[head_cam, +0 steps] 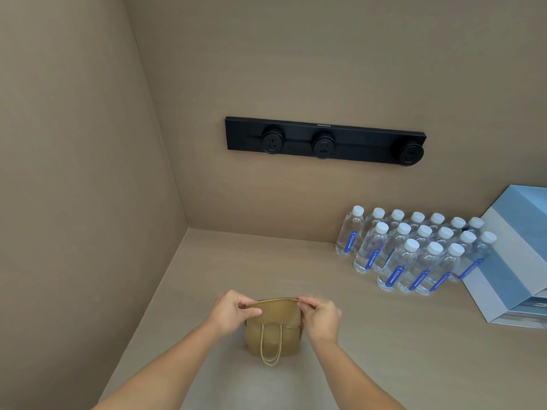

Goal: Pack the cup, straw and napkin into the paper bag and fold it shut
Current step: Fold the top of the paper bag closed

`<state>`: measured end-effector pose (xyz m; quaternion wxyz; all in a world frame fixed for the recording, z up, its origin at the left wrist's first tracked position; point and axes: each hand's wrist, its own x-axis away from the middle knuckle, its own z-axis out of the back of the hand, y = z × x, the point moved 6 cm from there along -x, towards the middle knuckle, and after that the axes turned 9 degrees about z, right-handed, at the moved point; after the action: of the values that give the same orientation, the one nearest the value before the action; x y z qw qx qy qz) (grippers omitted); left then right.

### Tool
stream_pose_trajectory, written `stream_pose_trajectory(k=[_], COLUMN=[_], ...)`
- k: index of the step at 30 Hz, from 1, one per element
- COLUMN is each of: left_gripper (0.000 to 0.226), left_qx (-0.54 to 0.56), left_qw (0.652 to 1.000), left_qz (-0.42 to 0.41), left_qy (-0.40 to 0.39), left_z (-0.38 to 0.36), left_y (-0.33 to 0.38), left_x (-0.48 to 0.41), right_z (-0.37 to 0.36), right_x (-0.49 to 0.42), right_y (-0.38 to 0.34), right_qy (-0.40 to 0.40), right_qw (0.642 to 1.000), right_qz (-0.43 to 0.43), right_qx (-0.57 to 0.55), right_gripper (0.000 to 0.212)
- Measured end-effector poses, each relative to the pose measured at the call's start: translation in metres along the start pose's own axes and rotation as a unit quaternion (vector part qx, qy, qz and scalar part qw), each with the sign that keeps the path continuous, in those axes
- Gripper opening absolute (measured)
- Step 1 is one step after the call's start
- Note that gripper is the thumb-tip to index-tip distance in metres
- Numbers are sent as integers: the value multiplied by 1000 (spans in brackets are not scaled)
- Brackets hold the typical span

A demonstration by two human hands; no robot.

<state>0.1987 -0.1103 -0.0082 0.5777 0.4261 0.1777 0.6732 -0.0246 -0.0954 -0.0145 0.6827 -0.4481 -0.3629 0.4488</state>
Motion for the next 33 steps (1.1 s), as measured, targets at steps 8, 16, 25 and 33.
stream_pose_trajectory(k=[8,16,25,33], left_gripper=[41,39,27,26], left_qx=[-164,-399,-438,-459], left_qw=[986,913,889,880], left_qz=[-36,-84,-132,-122], left_qy=[-12,-17,12,-3], left_z=[15,15,13,12], left_y=[25,47,86,99], left_x=[5,15,15,18], right_z=[-3,-7,-18,-25], right_x=[4,3,8,8], right_y=[-31,-75,-100,-112], right_qy=[-64,-218,-250,-269], right_qw=[951,784,752,751], right_qz=[167,293,276,276], right_qx=[254,502,544,536], right_gripper=[21,19,26,29])
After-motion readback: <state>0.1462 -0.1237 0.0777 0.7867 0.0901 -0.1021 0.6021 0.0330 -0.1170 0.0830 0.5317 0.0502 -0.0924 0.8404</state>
